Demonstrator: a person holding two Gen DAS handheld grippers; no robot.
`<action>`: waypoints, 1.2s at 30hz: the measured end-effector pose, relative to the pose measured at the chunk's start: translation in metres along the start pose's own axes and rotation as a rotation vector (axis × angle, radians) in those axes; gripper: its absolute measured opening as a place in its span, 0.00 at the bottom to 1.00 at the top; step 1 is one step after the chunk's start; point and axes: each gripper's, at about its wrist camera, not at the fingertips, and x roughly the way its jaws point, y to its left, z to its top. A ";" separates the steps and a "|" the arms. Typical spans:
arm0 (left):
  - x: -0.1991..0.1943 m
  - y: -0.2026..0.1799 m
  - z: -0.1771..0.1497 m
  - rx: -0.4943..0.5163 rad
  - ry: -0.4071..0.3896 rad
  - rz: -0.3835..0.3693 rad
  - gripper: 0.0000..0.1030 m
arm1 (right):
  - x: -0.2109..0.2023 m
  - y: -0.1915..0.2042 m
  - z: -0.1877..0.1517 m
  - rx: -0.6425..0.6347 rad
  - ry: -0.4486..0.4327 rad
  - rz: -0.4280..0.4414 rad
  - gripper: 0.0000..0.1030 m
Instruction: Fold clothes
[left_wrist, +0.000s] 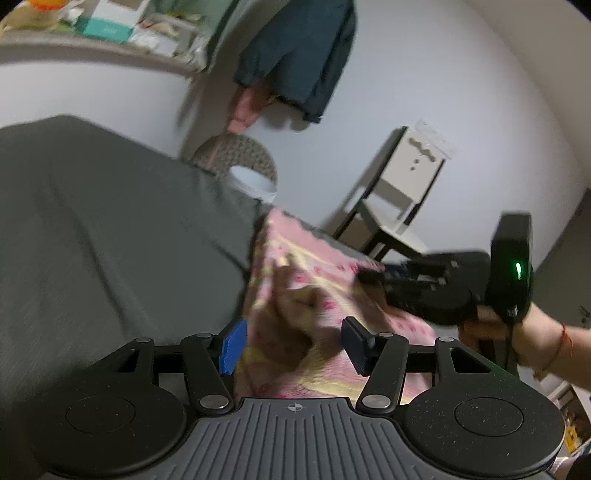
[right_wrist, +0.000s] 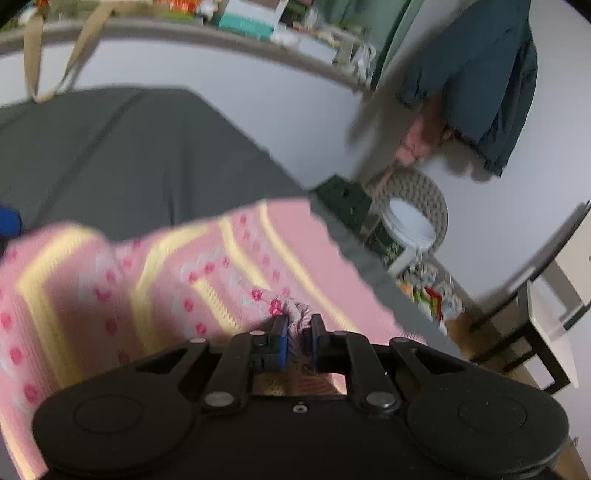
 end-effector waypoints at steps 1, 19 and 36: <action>0.001 -0.002 -0.001 0.009 0.001 -0.007 0.55 | -0.003 -0.002 0.004 0.000 -0.021 -0.021 0.12; 0.018 -0.005 0.010 0.068 0.045 -0.057 0.55 | -0.071 -0.060 -0.031 0.458 -0.052 0.049 0.58; 0.052 -0.007 0.000 0.127 0.200 0.005 0.31 | -0.105 -0.045 -0.129 0.808 0.266 0.308 0.31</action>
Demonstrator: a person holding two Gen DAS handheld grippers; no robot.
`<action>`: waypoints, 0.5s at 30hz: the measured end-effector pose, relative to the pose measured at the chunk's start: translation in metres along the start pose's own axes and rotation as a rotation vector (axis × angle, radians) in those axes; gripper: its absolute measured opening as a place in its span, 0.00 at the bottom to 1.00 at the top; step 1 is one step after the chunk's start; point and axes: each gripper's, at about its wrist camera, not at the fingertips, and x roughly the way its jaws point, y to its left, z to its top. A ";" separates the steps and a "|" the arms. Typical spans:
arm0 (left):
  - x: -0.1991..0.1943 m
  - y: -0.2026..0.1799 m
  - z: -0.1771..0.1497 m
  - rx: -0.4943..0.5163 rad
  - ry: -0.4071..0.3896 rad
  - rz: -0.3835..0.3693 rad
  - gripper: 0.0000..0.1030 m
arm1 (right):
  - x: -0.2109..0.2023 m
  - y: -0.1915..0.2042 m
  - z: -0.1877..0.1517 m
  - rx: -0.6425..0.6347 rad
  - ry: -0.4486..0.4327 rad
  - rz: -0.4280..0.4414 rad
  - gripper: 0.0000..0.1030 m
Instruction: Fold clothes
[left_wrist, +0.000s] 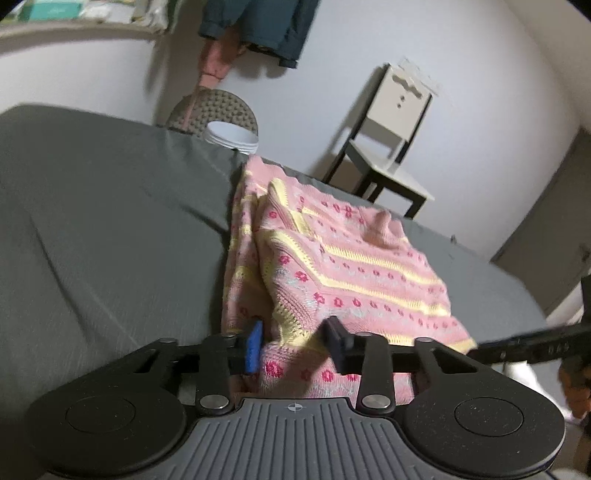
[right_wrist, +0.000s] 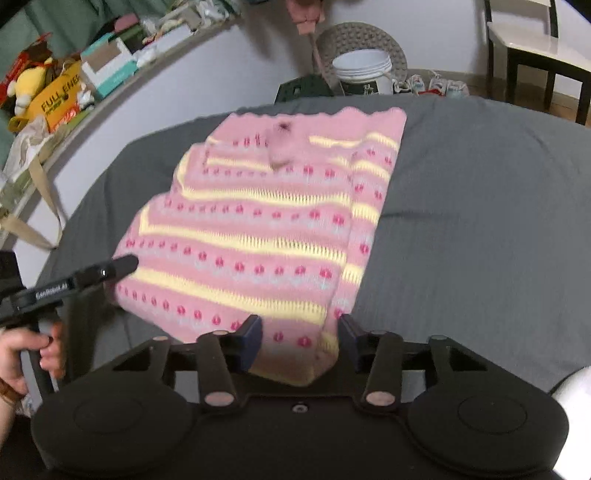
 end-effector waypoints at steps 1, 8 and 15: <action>0.001 0.000 0.001 0.000 0.005 0.006 0.29 | 0.000 0.001 0.000 -0.006 -0.004 0.015 0.22; -0.011 0.004 0.005 -0.029 0.055 -0.002 0.15 | -0.003 0.011 -0.006 -0.034 0.055 0.101 0.08; -0.008 0.005 0.005 -0.008 0.097 0.014 0.15 | 0.004 0.008 -0.006 0.009 0.159 0.074 0.08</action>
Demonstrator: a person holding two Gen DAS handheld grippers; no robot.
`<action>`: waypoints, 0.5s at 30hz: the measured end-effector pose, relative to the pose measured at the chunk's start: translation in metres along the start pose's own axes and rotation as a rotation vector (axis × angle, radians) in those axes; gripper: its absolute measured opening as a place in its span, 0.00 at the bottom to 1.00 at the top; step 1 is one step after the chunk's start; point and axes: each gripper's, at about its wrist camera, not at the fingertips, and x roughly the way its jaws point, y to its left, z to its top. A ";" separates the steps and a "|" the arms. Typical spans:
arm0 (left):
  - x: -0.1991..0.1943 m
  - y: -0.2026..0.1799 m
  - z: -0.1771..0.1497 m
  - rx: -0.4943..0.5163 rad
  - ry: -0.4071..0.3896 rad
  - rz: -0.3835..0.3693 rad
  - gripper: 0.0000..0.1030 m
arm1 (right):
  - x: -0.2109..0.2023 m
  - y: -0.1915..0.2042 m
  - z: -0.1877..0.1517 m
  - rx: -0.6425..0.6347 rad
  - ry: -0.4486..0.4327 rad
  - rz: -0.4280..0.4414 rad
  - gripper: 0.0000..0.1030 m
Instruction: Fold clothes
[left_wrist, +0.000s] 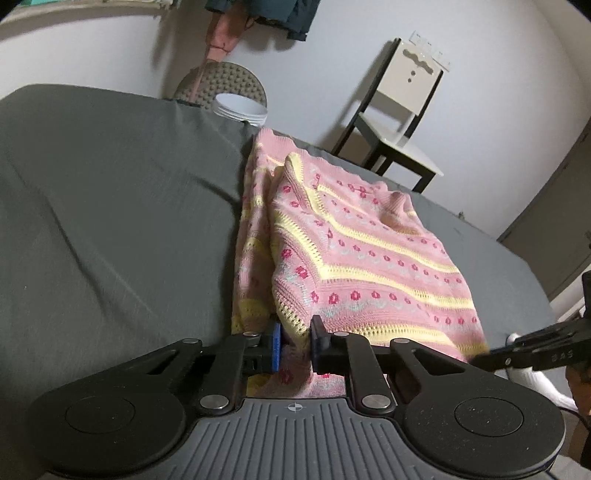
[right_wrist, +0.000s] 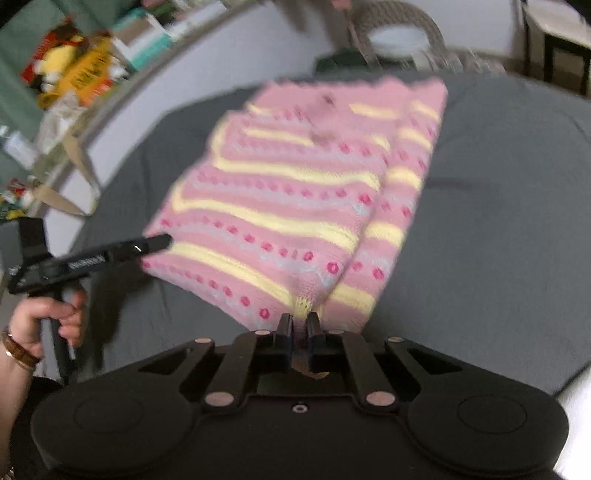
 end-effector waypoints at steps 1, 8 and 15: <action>-0.001 -0.003 0.000 0.021 -0.005 0.005 0.15 | 0.002 -0.001 0.000 0.011 0.010 0.000 0.08; -0.026 -0.009 0.003 0.088 -0.149 0.107 0.67 | -0.010 0.013 -0.002 -0.069 -0.060 -0.081 0.29; -0.059 -0.037 -0.001 0.382 -0.373 0.216 0.90 | -0.020 0.103 -0.036 -0.749 -0.245 -0.315 0.56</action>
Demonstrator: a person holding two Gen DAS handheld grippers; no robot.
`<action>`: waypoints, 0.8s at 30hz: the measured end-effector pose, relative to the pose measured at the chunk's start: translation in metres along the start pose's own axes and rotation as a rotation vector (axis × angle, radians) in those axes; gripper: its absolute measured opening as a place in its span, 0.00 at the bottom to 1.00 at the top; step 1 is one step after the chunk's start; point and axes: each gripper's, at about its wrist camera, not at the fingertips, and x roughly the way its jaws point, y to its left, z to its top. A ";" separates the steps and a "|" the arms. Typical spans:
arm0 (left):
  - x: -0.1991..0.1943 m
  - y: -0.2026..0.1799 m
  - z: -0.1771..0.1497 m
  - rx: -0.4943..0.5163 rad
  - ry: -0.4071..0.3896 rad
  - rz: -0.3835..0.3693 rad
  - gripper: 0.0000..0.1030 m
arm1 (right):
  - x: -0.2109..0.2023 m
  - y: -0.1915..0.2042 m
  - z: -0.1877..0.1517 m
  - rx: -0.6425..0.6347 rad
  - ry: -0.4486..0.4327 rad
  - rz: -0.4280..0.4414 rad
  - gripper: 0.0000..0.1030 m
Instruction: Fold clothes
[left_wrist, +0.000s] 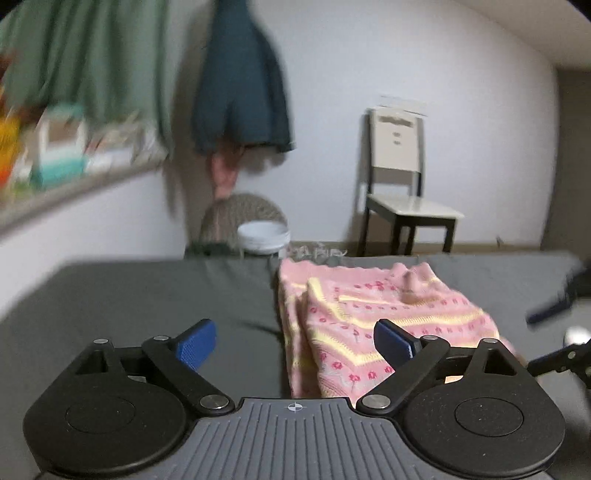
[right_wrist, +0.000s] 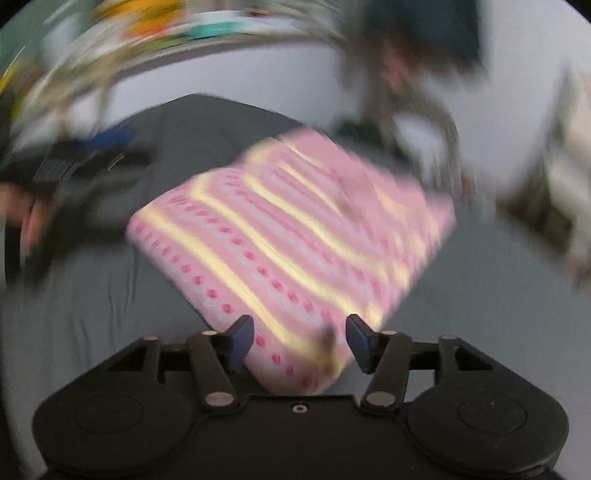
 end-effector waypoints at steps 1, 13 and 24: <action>-0.001 -0.005 -0.001 0.048 -0.003 -0.007 0.90 | 0.000 0.020 0.000 -0.145 -0.029 -0.013 0.58; -0.006 -0.085 -0.025 0.706 -0.067 -0.057 0.90 | 0.073 0.108 -0.027 -0.808 -0.097 -0.289 0.65; 0.009 -0.127 -0.064 1.153 -0.034 0.024 0.90 | 0.060 0.075 0.006 -0.608 -0.153 -0.313 0.52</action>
